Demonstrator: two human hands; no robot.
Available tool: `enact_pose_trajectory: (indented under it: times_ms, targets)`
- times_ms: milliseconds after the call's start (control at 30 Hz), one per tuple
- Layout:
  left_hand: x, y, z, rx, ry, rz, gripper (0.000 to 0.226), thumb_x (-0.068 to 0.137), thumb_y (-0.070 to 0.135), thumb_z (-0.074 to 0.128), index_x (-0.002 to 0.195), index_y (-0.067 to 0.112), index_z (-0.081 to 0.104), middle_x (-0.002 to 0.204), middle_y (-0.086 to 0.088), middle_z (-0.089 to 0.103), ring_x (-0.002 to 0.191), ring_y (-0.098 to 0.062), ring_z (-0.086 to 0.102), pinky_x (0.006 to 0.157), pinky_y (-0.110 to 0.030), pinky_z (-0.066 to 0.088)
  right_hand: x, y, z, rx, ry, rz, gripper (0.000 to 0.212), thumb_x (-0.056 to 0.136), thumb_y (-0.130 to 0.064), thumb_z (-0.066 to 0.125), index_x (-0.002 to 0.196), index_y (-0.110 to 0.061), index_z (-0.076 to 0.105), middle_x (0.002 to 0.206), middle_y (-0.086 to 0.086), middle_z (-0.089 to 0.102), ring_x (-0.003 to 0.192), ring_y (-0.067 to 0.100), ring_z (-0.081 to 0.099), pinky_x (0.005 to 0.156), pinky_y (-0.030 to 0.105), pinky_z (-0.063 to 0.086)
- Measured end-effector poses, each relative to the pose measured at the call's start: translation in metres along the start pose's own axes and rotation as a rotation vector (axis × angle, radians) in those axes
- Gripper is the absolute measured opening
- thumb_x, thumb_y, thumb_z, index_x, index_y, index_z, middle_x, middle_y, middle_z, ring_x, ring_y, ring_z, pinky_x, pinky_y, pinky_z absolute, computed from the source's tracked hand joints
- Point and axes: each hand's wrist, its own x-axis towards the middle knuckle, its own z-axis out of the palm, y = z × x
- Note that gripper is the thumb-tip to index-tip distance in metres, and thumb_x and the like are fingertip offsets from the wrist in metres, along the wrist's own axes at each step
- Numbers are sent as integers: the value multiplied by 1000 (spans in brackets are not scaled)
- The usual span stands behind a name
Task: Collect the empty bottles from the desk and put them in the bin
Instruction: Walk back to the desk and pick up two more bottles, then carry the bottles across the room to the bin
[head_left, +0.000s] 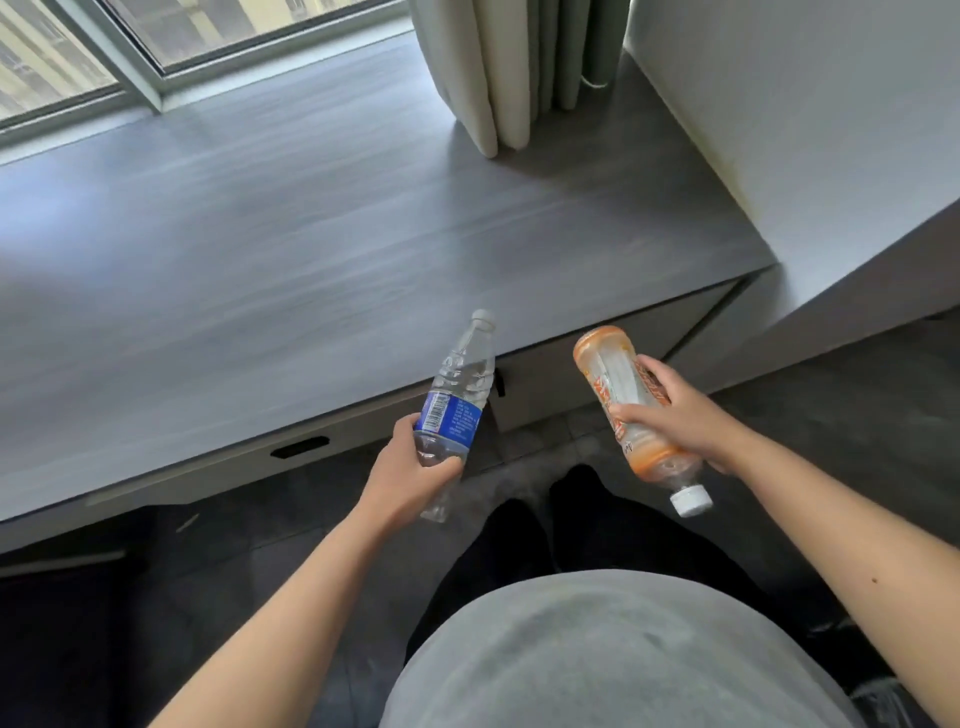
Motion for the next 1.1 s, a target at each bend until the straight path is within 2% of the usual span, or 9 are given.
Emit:
enact_pose_trajectory:
  times_ms: [67,167,333,433,500,633,867,1000,1100]
  targets:
    - [-9,-3,8,27,-32,-3,67,64,35,64,126,26,39,98,14,65,84,-1,65,69,-20,49,-13,21,-6,3,5,39,86,75,-37,72,145,-36,21,144,0,41,118,21,52,99,43,47]
    - [-20,-6,26,90,-65,-15,68,60,39,61,124,27,40,93,18,63,76,3,65,61,-15,48,-31,51,-15,19,25,95,86,76,-36,72,146,-34,21,146,3,40,123,25,50,103,47,43]
    - [-31,-11,67,239,-63,-115,63,58,40,60,117,24,42,90,10,62,78,-7,63,68,-30,52,-64,104,-35,21,73,173,86,77,-31,71,147,-29,21,146,6,41,127,26,47,105,40,40]
    - [-36,-13,92,338,-73,-165,59,56,44,58,109,23,44,86,9,62,76,-11,62,73,-34,53,-82,140,-50,45,104,214,85,79,-28,71,147,-26,21,146,7,42,128,25,46,98,32,37]
    - [-38,-16,107,379,-73,-186,61,61,45,61,114,19,45,90,4,62,79,-16,61,72,-32,50,-92,161,-59,70,128,230,84,79,-24,71,148,-22,22,147,7,40,130,23,44,94,27,34]
    - [-39,-21,127,448,-83,-205,65,69,43,65,123,14,45,96,-1,61,80,-18,57,66,-28,41,-108,197,-69,107,157,281,85,80,-23,71,148,-19,20,149,7,38,133,23,41,101,29,33]
    - [-28,-15,134,585,-150,-186,67,68,43,66,124,13,43,94,-1,60,77,-18,57,67,-28,44,-132,235,-67,95,215,389,92,75,-30,74,148,-19,19,148,9,40,132,26,43,107,36,34]
    - [-12,-3,136,667,-207,-119,71,69,41,66,128,12,41,94,-1,58,79,-20,57,69,-28,44,-153,249,-59,45,250,492,98,72,-36,76,149,-16,18,148,11,40,132,28,44,106,35,35]
    - [-1,8,140,703,-253,-82,71,71,38,67,130,11,39,94,-2,57,81,-22,57,71,-30,45,-167,259,-47,77,294,552,94,74,-32,76,148,-13,21,146,13,44,129,28,47,101,32,37]
